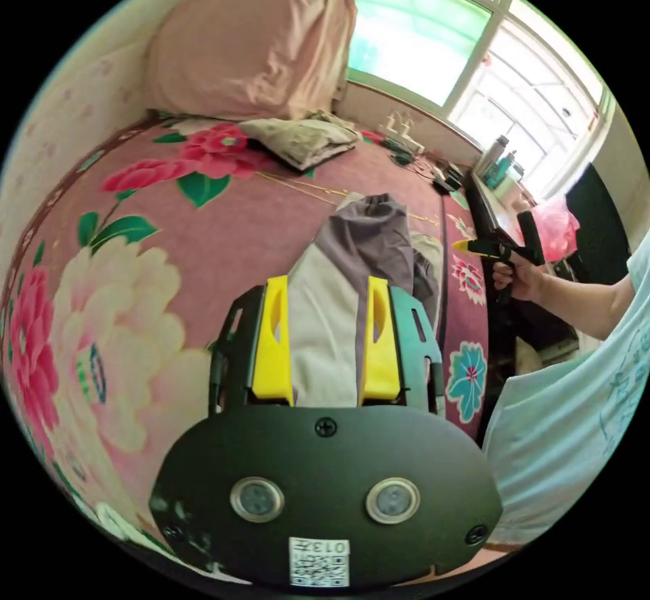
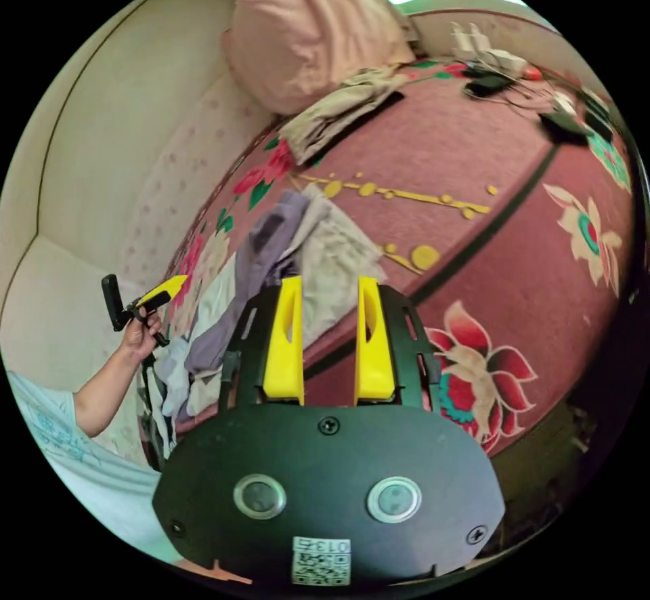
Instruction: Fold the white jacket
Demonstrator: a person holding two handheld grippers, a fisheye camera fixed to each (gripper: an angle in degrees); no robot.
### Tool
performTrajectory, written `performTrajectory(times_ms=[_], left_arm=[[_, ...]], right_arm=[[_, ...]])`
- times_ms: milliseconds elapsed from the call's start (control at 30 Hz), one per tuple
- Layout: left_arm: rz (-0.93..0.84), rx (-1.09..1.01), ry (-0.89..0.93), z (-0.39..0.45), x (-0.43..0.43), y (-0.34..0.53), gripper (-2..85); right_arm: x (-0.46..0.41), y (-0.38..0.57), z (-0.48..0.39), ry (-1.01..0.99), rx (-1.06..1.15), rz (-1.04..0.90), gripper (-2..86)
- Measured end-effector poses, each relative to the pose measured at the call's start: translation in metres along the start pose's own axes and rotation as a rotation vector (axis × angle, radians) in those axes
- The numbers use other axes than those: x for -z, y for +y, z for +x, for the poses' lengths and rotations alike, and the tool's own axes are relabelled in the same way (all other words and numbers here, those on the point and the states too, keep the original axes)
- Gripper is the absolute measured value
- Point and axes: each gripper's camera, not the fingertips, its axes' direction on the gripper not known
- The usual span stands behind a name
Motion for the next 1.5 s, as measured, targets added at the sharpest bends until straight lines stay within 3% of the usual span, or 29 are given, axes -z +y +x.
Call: performTrajectory(times_ms=[200,400,533,733,867,1133,1300,1500], left_arm=[[-0.198,-0.2,0.184,0.007,-0.136,-0.144,18.1],[-0.439,-0.201,0.286,0.003,-0.234,-0.195,18.0],[-0.486,-0.224,0.297,0.003,-0.248,-0.199,15.0],[-0.437,-0.275,0.257,0.008,-0.228,-0.182,3.9],[-0.203,-0.29,0.313,0.004,-0.147,-0.165,1.9],[0.147,-0.32,0.193,-0.013,0.092,-0.064,0.9],[0.248,-0.169,0.01,-0.039,0.231,0.068,0.1],[0.357,0.079,-0.076,-0.082,0.308,0.208,-0.2]], right_arm=[[-0.029,0.008,0.078,-0.114,-0.114,-0.006,13.6],[-0.052,0.014,0.097,-0.151,-0.107,0.004,12.2],[-0.064,0.01,0.1,-0.157,-0.075,0.006,9.5],[-0.083,-0.004,0.114,-0.182,-0.095,-0.071,2.3],[-0.047,-0.01,0.103,-0.448,0.017,0.001,1.5],[0.013,-0.019,-0.032,-0.676,0.486,-0.07,1.2],[-0.003,0.015,-0.161,-0.808,0.724,-0.225,1.3],[-0.078,0.1,-0.294,-0.798,0.868,-0.413,1.3]])
